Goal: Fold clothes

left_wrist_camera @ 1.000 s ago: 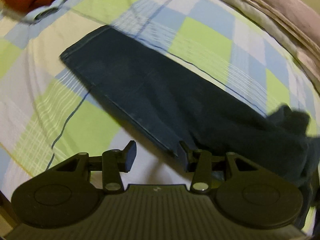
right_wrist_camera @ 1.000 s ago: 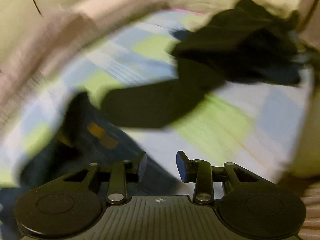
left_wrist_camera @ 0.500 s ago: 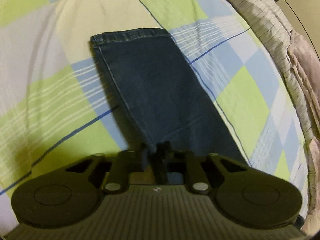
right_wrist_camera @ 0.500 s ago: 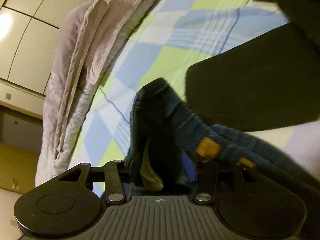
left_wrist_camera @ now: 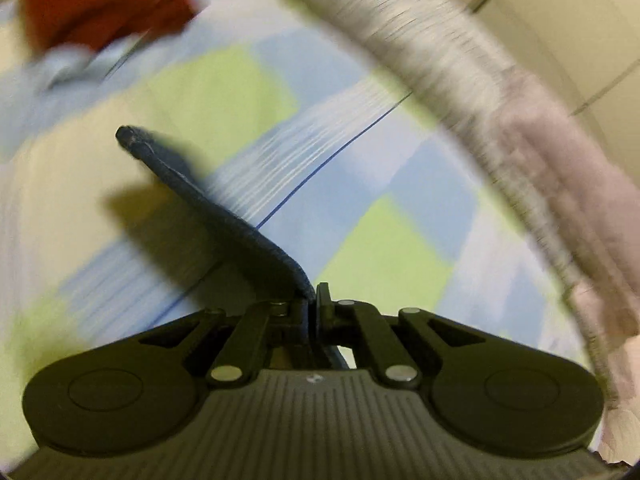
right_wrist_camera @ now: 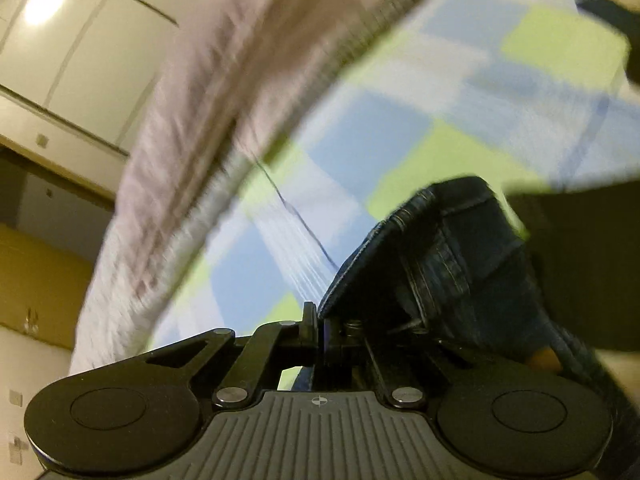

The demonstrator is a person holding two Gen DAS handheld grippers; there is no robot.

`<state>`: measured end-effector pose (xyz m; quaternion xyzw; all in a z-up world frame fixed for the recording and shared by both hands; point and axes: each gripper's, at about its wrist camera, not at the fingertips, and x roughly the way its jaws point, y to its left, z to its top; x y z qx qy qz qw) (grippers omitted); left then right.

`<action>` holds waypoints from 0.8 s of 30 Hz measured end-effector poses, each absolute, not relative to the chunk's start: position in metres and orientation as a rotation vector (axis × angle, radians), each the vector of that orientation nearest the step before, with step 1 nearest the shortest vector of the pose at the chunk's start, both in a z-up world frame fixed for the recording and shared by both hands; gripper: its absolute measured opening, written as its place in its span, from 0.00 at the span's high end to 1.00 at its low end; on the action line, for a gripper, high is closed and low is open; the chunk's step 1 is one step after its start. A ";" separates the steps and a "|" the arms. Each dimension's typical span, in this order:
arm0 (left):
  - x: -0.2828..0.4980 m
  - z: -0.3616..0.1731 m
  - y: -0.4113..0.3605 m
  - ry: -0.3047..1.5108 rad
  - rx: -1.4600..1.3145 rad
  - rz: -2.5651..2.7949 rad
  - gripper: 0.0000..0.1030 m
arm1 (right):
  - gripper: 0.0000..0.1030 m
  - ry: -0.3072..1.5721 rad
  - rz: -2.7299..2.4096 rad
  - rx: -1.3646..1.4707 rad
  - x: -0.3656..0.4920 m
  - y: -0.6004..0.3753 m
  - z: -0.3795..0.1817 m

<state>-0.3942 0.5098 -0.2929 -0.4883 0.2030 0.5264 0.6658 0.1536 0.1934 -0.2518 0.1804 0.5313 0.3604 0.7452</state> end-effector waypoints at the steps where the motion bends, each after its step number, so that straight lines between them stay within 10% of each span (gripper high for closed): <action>1: -0.381 -0.281 0.528 0.426 -1.046 1.171 0.99 | 0.99 1.137 0.771 0.408 0.162 0.200 -0.245; 5: -0.319 -0.247 0.594 0.319 -0.872 1.096 0.94 | 0.98 1.046 0.676 0.470 0.199 0.228 -0.228; 9: -0.272 -0.261 0.608 0.398 -0.922 1.024 0.80 | 0.41 1.021 0.583 0.470 0.214 0.243 -0.230; 24: -0.367 -0.399 0.391 0.790 -1.438 1.000 0.71 | 0.41 1.478 0.370 0.494 0.029 0.030 -0.272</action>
